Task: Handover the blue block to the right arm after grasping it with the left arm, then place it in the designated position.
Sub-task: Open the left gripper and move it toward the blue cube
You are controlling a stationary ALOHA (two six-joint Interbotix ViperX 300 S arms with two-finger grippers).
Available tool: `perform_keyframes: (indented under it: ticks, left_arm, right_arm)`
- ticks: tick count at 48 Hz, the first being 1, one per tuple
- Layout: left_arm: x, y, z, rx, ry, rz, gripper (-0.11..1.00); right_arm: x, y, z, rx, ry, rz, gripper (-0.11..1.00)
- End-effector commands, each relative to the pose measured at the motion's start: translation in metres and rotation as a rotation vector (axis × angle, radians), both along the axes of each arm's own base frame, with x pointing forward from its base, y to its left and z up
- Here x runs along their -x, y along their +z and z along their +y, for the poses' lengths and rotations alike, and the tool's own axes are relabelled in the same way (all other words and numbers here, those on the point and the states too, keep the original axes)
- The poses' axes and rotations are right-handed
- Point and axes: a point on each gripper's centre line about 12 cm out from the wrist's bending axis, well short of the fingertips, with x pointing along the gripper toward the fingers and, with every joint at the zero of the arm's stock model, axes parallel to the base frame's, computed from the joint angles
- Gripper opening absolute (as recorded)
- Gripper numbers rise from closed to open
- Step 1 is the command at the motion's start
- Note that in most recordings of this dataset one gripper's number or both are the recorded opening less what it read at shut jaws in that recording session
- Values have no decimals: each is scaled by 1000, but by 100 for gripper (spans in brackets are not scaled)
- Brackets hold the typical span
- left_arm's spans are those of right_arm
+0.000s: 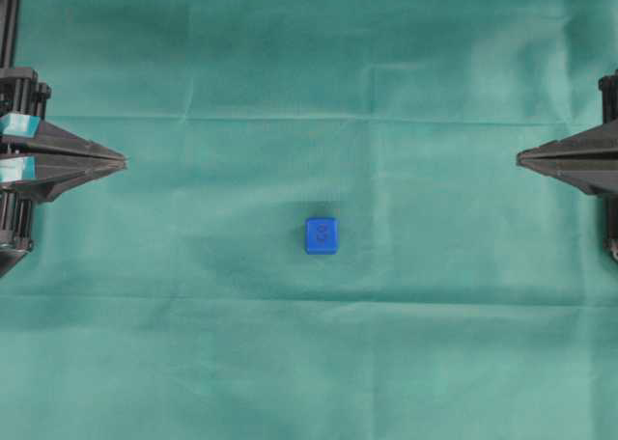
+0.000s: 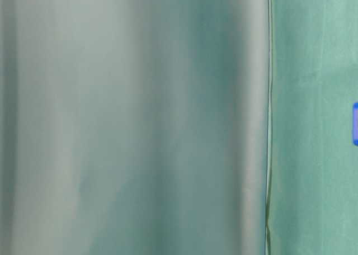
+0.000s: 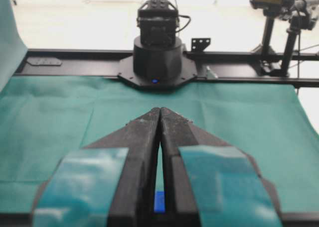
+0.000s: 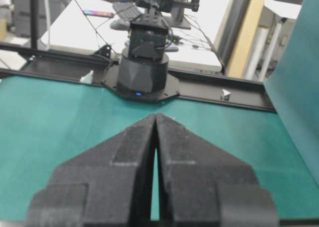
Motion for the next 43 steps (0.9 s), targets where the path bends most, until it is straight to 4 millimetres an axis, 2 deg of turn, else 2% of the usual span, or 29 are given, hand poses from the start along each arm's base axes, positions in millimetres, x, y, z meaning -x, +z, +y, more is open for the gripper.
perform_keyframes:
  ticks: [1, 33, 35, 38, 43]
  left_arm:
    - [-4, 1, 1, -11, 3, 41, 2]
    - [-6, 3, 0, -15, 3, 67, 2]
    - [-6, 4, 0, -15, 3, 66, 3]
    - [-6, 4, 0, -14, 3, 64, 8]
    - [-6, 4, 0, -11, 3, 63, 28]
  right_arm:
    - [-4, 7, -1, -27, -4, -12, 0]
    - [-10, 10, -2, -75, -8, 46, 1]
    - [-10, 10, -3, -83, -9, 48, 7]
    - [-10, 9, -3, -94, -12, 53, 22]
    - [-11, 10, -5, -97, -19, 52, 53]
